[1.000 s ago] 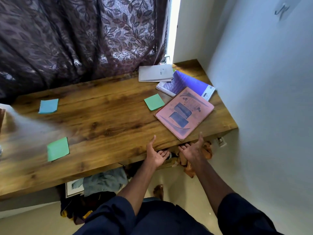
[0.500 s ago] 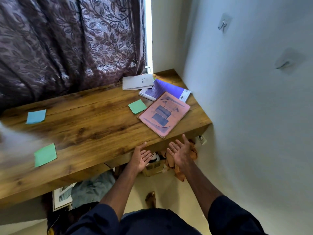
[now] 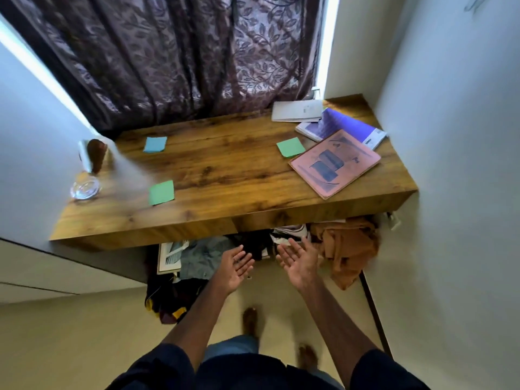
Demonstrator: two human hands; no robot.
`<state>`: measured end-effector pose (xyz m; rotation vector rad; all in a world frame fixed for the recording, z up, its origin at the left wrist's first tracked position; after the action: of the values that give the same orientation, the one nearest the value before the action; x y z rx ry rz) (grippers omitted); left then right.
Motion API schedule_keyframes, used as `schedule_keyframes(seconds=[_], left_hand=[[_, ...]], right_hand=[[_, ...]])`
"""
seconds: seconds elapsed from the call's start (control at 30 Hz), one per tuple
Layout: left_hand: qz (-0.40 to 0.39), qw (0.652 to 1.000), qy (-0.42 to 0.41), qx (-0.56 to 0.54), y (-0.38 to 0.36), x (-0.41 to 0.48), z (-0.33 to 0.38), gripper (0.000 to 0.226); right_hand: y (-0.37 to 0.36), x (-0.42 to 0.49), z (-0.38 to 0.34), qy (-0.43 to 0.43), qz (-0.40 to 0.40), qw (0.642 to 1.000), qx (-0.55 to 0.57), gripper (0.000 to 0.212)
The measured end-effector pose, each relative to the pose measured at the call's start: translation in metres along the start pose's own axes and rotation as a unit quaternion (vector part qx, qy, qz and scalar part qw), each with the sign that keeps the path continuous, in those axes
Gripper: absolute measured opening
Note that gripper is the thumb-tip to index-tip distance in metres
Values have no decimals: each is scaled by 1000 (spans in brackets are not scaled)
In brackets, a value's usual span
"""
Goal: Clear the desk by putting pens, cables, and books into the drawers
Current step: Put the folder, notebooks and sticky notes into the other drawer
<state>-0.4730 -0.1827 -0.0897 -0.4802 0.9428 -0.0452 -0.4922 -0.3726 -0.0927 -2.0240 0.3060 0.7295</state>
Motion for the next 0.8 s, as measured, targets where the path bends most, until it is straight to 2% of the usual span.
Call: schedule_keyframes(seconds=[0.23, 0.43, 0.6, 0.8], left_hand=[[-21, 999, -2, -35, 71, 9, 48, 47], [-57, 998, 27, -29, 144, 23, 106, 48], [-61, 997, 16, -39, 206, 26, 168, 49], [-42, 998, 17, -45, 263, 29, 199, 49]], right_hand=[[-62, 19, 66, -3, -17, 999, -33, 51], [-129, 63, 138, 7, 18, 1000, -16, 52], [-187, 87, 179, 7, 25, 1000, -6, 49], [-203, 108, 216, 4, 49, 999, 6, 49]])
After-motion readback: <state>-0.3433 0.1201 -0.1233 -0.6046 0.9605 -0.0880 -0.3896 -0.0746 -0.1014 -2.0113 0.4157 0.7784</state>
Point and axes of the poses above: each hand's wrist, its own x-axis towards the middle knuckle, its own y-axis out of the back of the hand, z = x × y, the point moved 8 cm from there along x, towards the middle knuckle, and after that the axes turned 13 degrees about -z, right-handed, at the moved point
